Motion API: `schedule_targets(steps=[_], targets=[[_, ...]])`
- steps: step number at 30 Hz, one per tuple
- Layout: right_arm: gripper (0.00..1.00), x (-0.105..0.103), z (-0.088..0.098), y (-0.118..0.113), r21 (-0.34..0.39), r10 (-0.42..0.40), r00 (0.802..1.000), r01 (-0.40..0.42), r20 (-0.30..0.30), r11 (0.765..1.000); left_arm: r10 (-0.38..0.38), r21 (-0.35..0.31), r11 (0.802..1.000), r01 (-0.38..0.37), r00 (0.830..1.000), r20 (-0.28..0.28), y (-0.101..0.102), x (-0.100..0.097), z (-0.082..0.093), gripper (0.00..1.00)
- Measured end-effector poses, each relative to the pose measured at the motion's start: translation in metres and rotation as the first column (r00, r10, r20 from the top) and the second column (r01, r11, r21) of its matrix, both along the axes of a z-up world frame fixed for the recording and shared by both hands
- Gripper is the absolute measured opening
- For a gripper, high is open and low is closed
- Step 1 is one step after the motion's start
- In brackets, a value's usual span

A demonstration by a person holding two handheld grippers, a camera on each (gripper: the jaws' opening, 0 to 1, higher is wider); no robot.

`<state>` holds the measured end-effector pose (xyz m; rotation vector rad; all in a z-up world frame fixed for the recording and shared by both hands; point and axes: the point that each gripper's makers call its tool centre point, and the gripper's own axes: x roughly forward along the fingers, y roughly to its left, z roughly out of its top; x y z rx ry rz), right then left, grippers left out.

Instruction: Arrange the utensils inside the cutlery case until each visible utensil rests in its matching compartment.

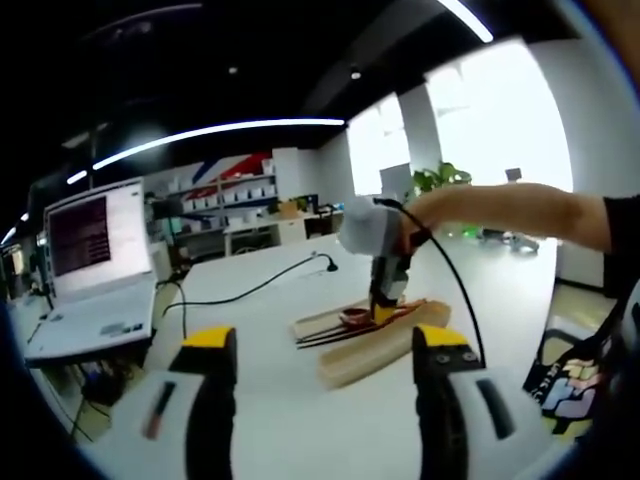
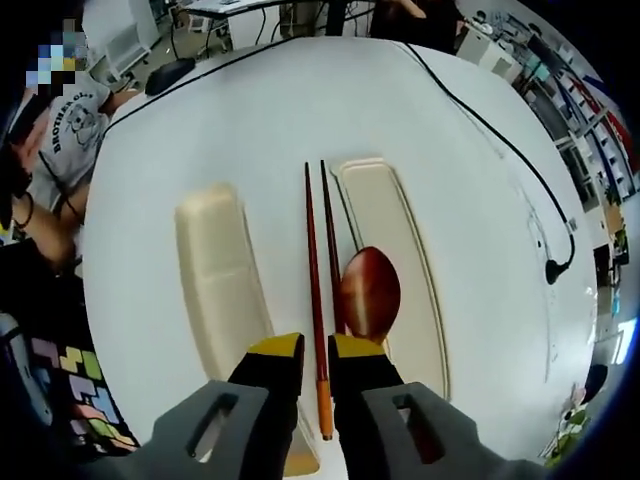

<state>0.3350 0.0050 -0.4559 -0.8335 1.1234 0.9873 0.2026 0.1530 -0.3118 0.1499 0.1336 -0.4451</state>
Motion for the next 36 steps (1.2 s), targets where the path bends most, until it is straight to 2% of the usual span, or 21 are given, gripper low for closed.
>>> schedule_targets(steps=[16,17,28,31,33,36], targets=[[0.08,0.002,-0.015,-0.006,-0.025,0.005,1.0,-0.006,-0.029,1.0,-0.005,0.01,1.0,0.005,1.0,-0.006,-0.002,-0.002,-0.002,0.75],[0.07,0.001,-0.013,-0.004,-0.006,0.011,0.999,-0.011,-0.035,1.0,-0.007,0.01,1.0,0.007,1.0,-0.006,-0.002,-0.003,-0.002,0.75],[0.08,-0.004,-0.011,-0.005,0.001,0.021,0.999,-0.021,-0.028,1.0,-0.003,0.013,1.0,0.003,1.0,-0.014,-0.007,-0.009,-0.009,0.74],[0.08,-0.004,-0.012,-0.005,-0.021,0.105,0.994,-0.106,-0.036,0.994,-0.002,-0.003,1.0,0.002,1.0,0.003,-0.004,-0.012,-0.003,0.74],[0.08,-0.004,-0.012,-0.004,-0.027,0.09,0.995,-0.091,-0.035,0.995,0.012,-0.016,1.0,-0.012,1.0,0.007,0.0,-0.009,-0.001,0.73],[0.08,-0.003,-0.012,-0.005,-0.031,0.091,0.996,-0.092,-0.025,0.995,0.018,0.005,1.0,-0.018,1.0,0.0,0.004,-0.006,-0.003,0.73]])
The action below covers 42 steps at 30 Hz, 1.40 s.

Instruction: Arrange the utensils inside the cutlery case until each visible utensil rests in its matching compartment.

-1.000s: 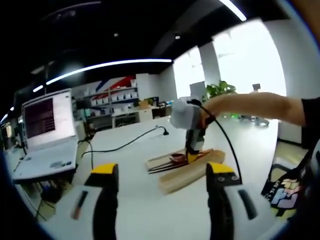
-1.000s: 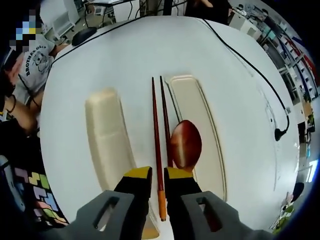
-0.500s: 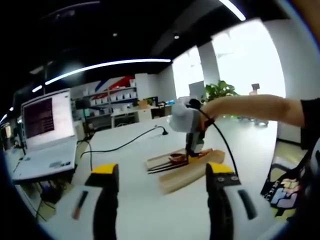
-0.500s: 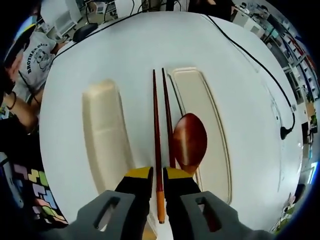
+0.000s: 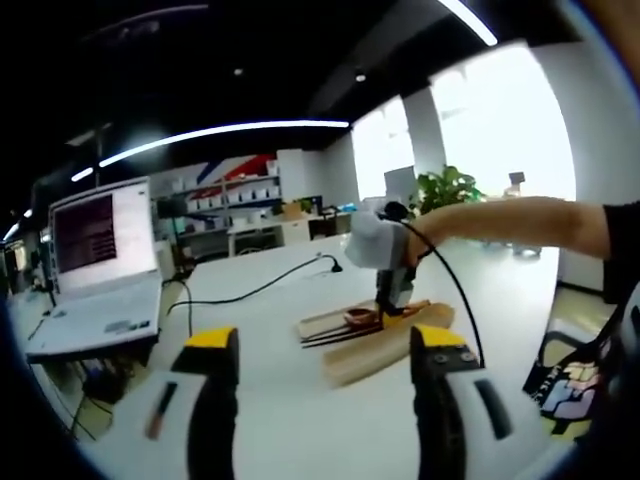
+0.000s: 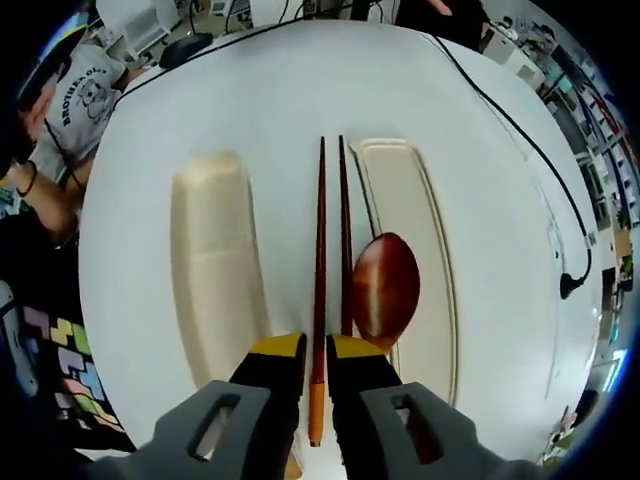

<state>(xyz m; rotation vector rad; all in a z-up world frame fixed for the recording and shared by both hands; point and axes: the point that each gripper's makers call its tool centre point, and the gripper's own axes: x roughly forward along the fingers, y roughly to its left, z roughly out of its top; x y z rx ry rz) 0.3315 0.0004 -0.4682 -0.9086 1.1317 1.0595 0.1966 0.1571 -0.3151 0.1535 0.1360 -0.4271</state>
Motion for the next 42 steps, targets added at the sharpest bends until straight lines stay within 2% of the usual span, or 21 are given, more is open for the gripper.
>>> schedule_targets(steps=[1,6,7,11,14,17,24,34,40,42], targets=[[0.07,0.0,0.0,0.0,0.003,-0.032,1.0,0.032,0.0,0.999,-0.004,0.007,1.0,0.004,1.0,-0.002,-0.001,0.0,-0.001,0.73],[0.03,0.001,-0.001,0.002,-0.029,-0.043,0.999,0.043,-0.005,0.999,-0.023,0.003,1.0,0.023,1.0,0.007,-0.004,0.002,0.003,0.72],[0.02,0.0,0.0,0.001,-0.045,-0.006,1.0,0.007,0.004,0.999,-0.027,0.002,1.0,0.027,1.0,0.005,-0.005,0.001,0.002,0.72],[0.01,0.0,-0.001,0.002,-0.089,0.001,1.0,0.001,0.024,0.996,-0.016,0.003,1.0,0.016,1.0,0.002,-0.001,0.002,0.002,0.72],[0.01,0.0,-0.001,0.001,-0.109,0.038,0.999,-0.035,0.026,0.993,-0.015,-0.005,1.0,0.015,1.0,0.0,0.001,0.001,0.003,0.72],[0.01,0.003,-0.001,0.0,-0.094,0.045,0.999,-0.044,0.01,0.995,-0.011,-0.015,1.0,0.012,1.0,0.007,0.004,0.002,0.006,0.72],[0.01,0.0,-0.002,-0.001,-0.045,-0.031,0.999,0.03,-0.016,0.999,-0.007,-0.018,1.0,0.007,1.0,-0.002,0.007,0.006,0.003,0.72],[0.02,-0.007,-0.002,0.0,-0.081,0.03,0.999,-0.031,-0.019,0.996,-0.013,-0.018,1.0,0.013,1.0,-0.007,0.008,0.006,0.003,0.72],[0.02,-0.004,0.007,0.003,-0.108,0.031,1.0,-0.031,-0.007,0.994,-0.005,-0.018,1.0,0.005,1.0,-0.016,0.009,0.007,-0.002,0.71],[0.02,-0.006,0.013,0.005,-0.1,0.043,0.999,-0.045,-0.024,0.994,-0.004,-0.021,1.0,0.004,1.0,-0.017,0.007,0.006,-0.004,0.71]])
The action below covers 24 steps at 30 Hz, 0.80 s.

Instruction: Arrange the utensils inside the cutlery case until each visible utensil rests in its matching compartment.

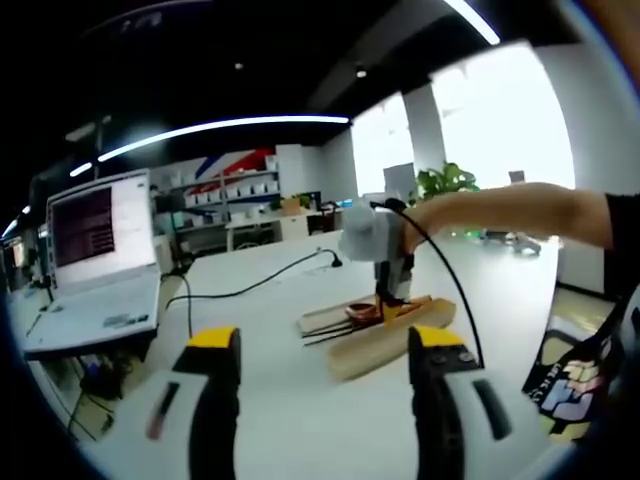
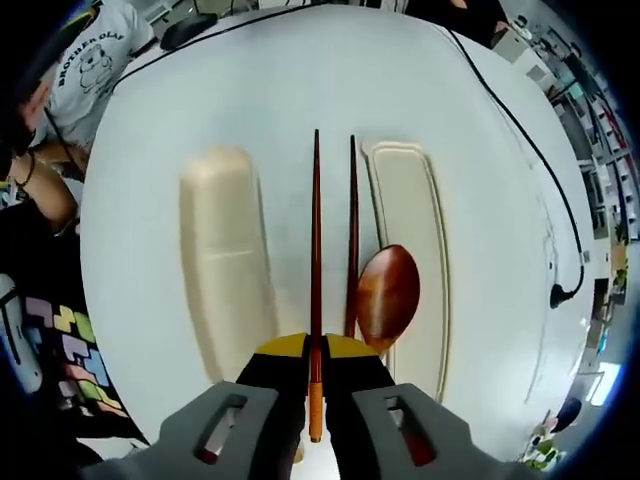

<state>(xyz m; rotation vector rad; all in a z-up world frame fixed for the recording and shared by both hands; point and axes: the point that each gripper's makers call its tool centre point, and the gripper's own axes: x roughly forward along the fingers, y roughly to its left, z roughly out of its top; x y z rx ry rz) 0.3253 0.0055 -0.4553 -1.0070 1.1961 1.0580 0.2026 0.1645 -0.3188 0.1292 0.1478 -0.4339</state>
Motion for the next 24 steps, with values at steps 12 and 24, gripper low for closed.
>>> schedule_targets(steps=[12,24], targets=[[0.02,-0.011,0.03,0.002,0.024,0.014,1.0,-0.014,0.02,1.0,0.005,-0.007,1.0,-0.005,1.0,-0.007,-0.003,-0.005,-0.005,0.71],[0.02,-0.031,0.036,-0.008,0.042,0.065,0.998,-0.066,0.013,0.997,0.008,-0.023,1.0,-0.008,1.0,0.008,0.002,-0.004,0.002,0.7]])
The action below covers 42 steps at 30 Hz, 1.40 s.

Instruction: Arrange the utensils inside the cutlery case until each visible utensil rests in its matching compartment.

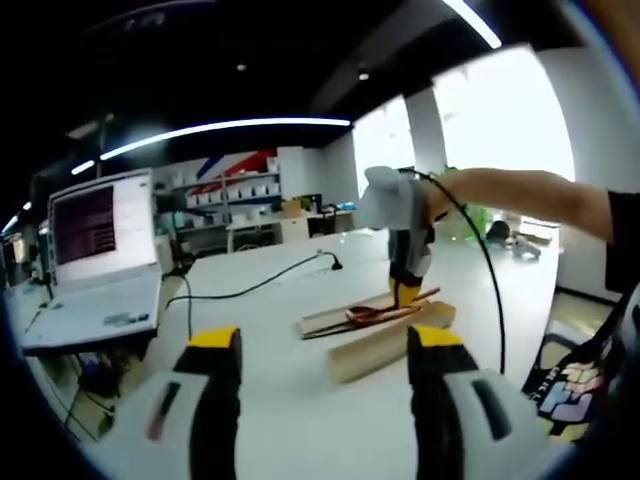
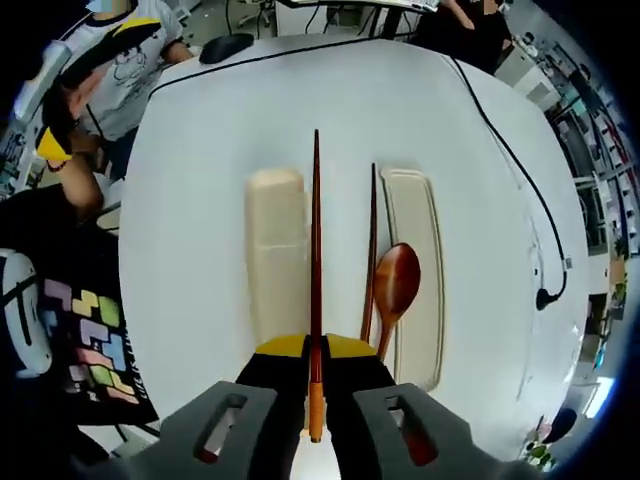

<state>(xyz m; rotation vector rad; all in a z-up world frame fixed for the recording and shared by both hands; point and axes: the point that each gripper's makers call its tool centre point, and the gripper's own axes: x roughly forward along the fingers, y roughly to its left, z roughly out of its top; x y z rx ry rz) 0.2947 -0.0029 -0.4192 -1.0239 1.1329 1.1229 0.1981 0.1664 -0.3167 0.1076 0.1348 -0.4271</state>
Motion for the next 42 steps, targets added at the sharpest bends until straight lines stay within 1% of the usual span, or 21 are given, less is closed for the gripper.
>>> schedule_targets(steps=[7,11,20,24,29,35,42], targets=[[0.02,-0.007,-0.01,-0.003,-0.03,0.043,0.999,-0.043,-0.012,0.999,0.016,-0.008,1.0,-0.015,1.0,0.006,0.008,0.002,0.004,0.7],[0.02,-0.01,-0.017,-0.008,-0.065,0.048,0.998,-0.05,-0.027,0.997,0.014,-0.004,1.0,-0.014,1.0,0.003,0.01,0.004,0.004,0.7],[0.03,-0.012,-0.028,-0.011,-0.087,0.064,0.997,-0.067,-0.04,0.994,0.011,-0.001,1.0,-0.011,1.0,0.004,0.01,0.004,0.006,0.7],[0.03,-0.009,-0.03,-0.01,-0.08,0.039,0.999,-0.042,-0.029,0.996,0.012,0.001,1.0,-0.012,1.0,0.004,0.01,0.004,0.006,0.7],[0.03,-0.012,-0.037,-0.011,-0.071,0.038,0.999,-0.04,-0.024,0.997,0.005,0.005,1.0,-0.005,1.0,0.003,0.007,0.003,0.005,0.7],[0.03,-0.008,-0.043,-0.013,-0.084,0.032,0.999,-0.033,-0.007,0.996,0.01,0.004,1.0,-0.01,1.0,0.006,0.008,0.003,0.006,0.7],[0.03,-0.009,-0.047,-0.012,-0.091,0.064,0.998,-0.064,0.004,0.994,0.006,0.011,1.0,-0.006,1.0,0.004,0.006,0.004,0.006,0.7]])
